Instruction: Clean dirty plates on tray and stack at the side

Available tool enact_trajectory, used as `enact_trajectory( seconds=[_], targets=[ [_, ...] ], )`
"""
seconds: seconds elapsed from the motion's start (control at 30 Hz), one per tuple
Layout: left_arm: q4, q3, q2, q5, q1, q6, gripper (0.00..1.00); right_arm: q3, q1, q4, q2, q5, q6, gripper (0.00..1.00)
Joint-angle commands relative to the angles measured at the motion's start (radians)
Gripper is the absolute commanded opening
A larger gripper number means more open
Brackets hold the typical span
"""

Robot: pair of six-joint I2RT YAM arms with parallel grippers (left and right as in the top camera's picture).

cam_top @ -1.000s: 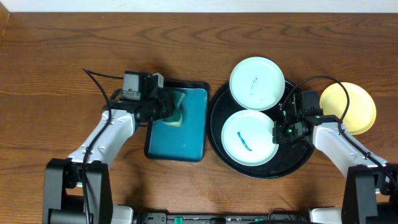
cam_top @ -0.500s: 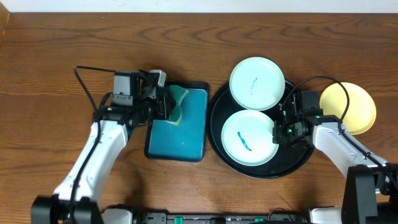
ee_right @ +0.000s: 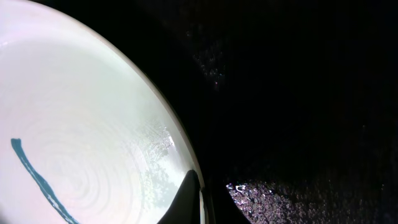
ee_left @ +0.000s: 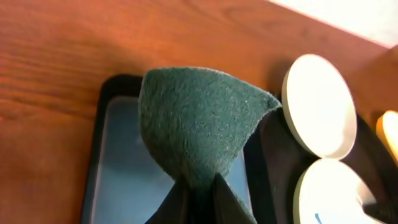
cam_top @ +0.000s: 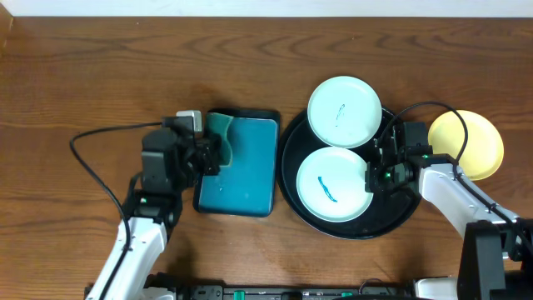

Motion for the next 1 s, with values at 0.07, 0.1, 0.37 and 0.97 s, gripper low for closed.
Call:
enact_trajectory(
  seconds=[0.07, 0.1, 0.37, 0.97],
  targets=[
    [0.101, -0.032, 0.047, -0.019, 0.002, -0.047, 0.07, -0.009, 0.011, 0.014, 0.042, 0.043, 0.011, 0.01],
    [0.116, -0.032, 0.061, -0.018, 0.002, -0.047, 0.08, -0.009, 0.011, 0.014, 0.042, 0.043, 0.011, 0.01],
    [0.254, -0.032, 0.145, 0.055, 0.002, -0.052, 0.08, -0.009, 0.011, 0.014, 0.042, 0.043, 0.011, 0.01],
    [0.457, -0.032, 0.151, 0.155, 0.002, -0.05, 0.08, -0.009, 0.011, 0.021, 0.042, 0.043, 0.011, 0.01]
  ],
)
